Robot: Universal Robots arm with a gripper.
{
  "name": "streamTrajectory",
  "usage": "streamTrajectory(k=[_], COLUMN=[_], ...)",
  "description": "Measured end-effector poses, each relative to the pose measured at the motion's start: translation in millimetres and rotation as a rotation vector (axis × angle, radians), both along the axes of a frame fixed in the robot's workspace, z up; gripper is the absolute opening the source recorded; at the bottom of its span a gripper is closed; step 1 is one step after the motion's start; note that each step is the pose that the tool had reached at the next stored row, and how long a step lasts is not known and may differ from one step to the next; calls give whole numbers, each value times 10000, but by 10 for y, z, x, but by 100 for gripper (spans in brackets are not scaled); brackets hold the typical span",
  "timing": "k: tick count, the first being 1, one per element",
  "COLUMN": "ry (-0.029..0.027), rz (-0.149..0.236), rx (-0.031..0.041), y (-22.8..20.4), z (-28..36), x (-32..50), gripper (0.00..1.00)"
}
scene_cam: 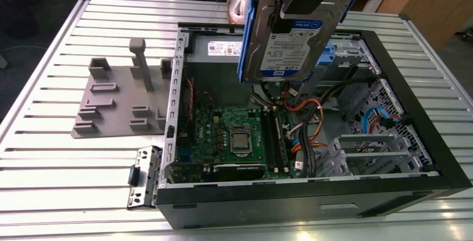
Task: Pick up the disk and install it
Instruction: 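Pick up the disk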
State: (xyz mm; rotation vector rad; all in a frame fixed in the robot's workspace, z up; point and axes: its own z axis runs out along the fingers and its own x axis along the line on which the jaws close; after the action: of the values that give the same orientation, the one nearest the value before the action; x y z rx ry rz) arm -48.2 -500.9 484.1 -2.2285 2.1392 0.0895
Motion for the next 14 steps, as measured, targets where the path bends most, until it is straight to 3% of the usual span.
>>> streamTrajectory(k=[14], ry=[0], rz=[0], rx=[-1], y=[-189], z=[-12], x=[0], gripper=[36])
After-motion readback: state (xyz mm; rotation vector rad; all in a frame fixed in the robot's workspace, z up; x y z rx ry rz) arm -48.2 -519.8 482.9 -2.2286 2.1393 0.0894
